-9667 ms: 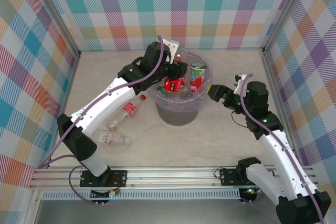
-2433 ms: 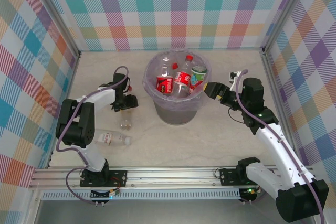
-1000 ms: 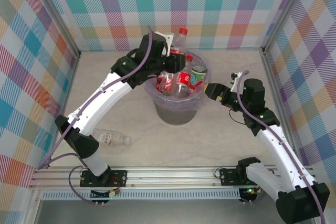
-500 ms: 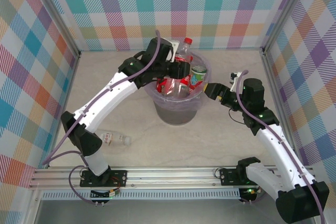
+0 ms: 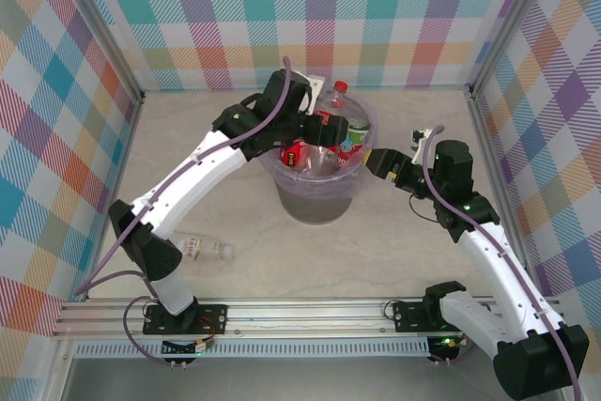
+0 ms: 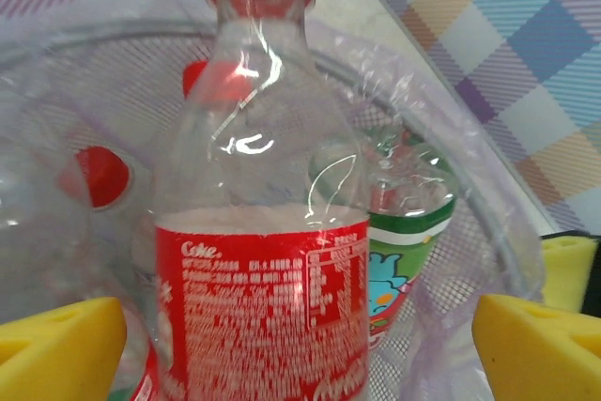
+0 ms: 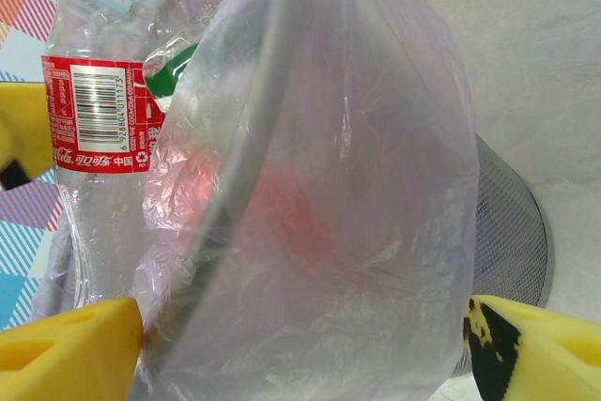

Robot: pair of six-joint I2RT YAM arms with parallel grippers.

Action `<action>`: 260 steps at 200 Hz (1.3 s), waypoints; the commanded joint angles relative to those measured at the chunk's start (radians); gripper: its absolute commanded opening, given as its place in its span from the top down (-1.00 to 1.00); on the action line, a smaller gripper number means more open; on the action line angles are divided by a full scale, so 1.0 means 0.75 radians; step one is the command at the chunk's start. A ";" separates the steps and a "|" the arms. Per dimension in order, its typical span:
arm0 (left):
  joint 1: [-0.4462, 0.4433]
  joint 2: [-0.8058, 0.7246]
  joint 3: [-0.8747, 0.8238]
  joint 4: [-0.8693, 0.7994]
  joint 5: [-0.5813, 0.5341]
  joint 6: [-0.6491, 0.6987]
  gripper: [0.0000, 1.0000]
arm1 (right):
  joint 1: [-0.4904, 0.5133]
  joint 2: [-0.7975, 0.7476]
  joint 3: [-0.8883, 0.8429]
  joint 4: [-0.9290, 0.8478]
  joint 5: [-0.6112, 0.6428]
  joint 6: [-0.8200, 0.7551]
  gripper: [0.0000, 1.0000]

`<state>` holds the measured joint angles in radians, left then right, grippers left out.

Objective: Put the plastic bottles in the bin

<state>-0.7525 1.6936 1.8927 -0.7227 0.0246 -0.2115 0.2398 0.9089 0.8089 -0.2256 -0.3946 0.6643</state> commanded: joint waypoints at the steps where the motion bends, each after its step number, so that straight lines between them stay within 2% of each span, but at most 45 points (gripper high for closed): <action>1: -0.011 -0.114 -0.051 0.068 -0.065 0.036 -0.77 | 0.007 0.003 0.024 0.001 -0.009 -0.030 -0.76; 37: -0.012 -0.114 -0.145 0.131 -0.054 -0.006 -0.47 | 0.007 0.004 0.023 0.003 -0.010 -0.030 -0.77; 67: -0.013 -0.073 -0.194 0.174 0.017 -0.065 -0.25 | 0.007 -0.001 0.024 -0.004 -0.002 -0.031 -0.77; 130: -0.021 -0.068 -0.235 0.190 0.020 -0.089 -0.19 | 0.007 -0.004 0.023 -0.001 -0.003 -0.029 -0.77; 141: -0.020 -0.086 -0.226 0.182 0.000 -0.079 -0.23 | 0.006 -0.004 0.025 -0.001 -0.003 -0.029 -0.77; 159: -0.021 -0.127 -0.200 0.147 -0.052 -0.052 -0.45 | 0.006 0.001 0.026 0.004 -0.005 -0.031 -0.77; 179: -0.016 -0.200 -0.194 0.101 -0.152 -0.021 -0.68 | 0.006 0.005 0.028 0.004 -0.005 -0.035 -0.77; 201: 0.004 -0.319 -0.229 -0.001 -0.302 -0.039 -0.81 | 0.006 0.010 0.035 0.000 -0.003 -0.043 -0.77; 227: 0.076 -0.548 -0.421 -0.104 -0.431 -0.162 -0.91 | 0.007 0.013 0.046 -0.008 0.003 -0.057 -0.77; 239: 0.138 -0.671 -0.546 -0.158 -0.479 -0.236 -1.00 | 0.006 0.010 0.050 -0.005 -0.001 -0.058 -0.77; 260: 0.289 -0.898 -0.807 -0.235 -0.505 -0.396 -0.99 | 0.006 0.012 0.051 0.005 -0.010 -0.059 -0.77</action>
<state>-0.6380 1.1561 1.4605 -0.7578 -0.2653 -0.3527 0.2398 0.9119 0.8127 -0.2260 -0.3946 0.6453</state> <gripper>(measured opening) 0.994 0.885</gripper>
